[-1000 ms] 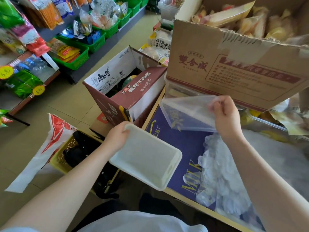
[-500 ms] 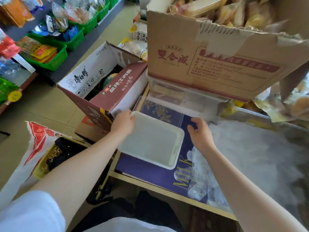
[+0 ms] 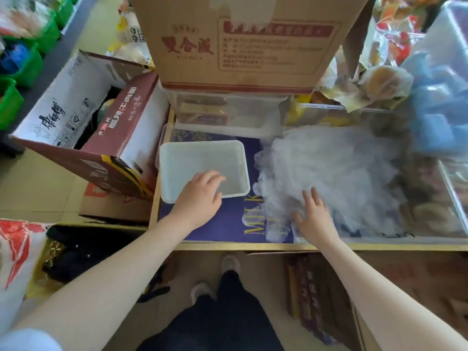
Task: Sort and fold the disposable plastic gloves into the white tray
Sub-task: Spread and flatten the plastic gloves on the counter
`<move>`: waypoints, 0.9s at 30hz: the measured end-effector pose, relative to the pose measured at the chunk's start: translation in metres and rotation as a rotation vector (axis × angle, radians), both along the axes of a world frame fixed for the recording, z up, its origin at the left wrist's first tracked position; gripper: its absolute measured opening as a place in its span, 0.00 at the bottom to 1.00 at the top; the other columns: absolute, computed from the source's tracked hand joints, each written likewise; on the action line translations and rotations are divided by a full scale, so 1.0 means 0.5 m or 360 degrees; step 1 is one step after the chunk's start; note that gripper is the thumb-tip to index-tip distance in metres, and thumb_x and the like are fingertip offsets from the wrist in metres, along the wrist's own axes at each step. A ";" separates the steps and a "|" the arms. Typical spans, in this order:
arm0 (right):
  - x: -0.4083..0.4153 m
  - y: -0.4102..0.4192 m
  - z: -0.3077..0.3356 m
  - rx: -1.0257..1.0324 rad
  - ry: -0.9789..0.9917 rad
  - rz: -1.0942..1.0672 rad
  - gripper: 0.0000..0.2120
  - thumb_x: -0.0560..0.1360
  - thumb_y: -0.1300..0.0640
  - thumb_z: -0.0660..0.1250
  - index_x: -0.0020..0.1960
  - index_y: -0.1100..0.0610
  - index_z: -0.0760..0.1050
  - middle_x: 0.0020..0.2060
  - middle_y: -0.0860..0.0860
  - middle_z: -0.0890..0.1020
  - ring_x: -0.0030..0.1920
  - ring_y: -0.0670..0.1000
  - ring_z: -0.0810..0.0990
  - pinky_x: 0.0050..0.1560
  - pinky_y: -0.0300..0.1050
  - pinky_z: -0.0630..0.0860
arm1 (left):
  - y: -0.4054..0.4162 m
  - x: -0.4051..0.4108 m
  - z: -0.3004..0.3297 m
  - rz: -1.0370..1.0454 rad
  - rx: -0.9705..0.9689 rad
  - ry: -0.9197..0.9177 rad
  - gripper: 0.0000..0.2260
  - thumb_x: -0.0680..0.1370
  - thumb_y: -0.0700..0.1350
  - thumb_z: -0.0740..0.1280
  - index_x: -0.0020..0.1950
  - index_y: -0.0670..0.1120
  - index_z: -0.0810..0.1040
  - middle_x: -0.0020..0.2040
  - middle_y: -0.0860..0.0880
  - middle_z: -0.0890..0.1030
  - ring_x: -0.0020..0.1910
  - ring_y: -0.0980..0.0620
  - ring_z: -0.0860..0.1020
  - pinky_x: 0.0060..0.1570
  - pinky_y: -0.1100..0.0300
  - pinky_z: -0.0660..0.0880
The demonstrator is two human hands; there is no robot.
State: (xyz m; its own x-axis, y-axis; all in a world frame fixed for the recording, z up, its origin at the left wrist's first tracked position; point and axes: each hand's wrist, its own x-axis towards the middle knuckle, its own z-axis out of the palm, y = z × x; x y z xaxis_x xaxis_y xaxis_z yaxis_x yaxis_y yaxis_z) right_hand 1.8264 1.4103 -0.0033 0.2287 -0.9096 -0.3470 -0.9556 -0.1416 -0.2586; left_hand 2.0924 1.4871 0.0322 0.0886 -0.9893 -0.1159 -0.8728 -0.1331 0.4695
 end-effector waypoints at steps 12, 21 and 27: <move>-0.070 -0.078 -0.021 0.0049 0.0252 0.0158 0.30 0.79 0.54 0.57 0.76 0.53 0.46 0.76 0.55 0.52 0.72 0.60 0.58 0.67 0.53 0.62 | 0.056 -0.020 -0.044 -0.0206 0.0375 -0.0422 0.17 0.81 0.39 0.57 0.68 0.50 0.70 0.66 0.50 0.74 0.62 0.48 0.72 0.58 0.55 0.69; -0.074 -0.152 -0.013 -0.0155 0.0291 0.0320 0.07 0.74 0.63 0.59 0.50 0.60 0.72 0.49 0.58 0.78 0.50 0.60 0.76 0.42 0.45 0.67 | 0.032 -0.044 -0.043 0.0190 0.0342 -0.0522 0.21 0.78 0.34 0.57 0.69 0.49 0.70 0.66 0.48 0.73 0.64 0.47 0.70 0.62 0.54 0.67; -0.086 -0.201 0.017 -0.0082 -0.0371 0.0102 0.07 0.76 0.55 0.65 0.43 0.57 0.74 0.41 0.54 0.77 0.41 0.55 0.72 0.38 0.47 0.68 | -0.051 -0.048 -0.034 0.0196 0.0348 -0.0664 0.21 0.78 0.33 0.57 0.68 0.48 0.71 0.65 0.48 0.74 0.62 0.45 0.71 0.60 0.55 0.66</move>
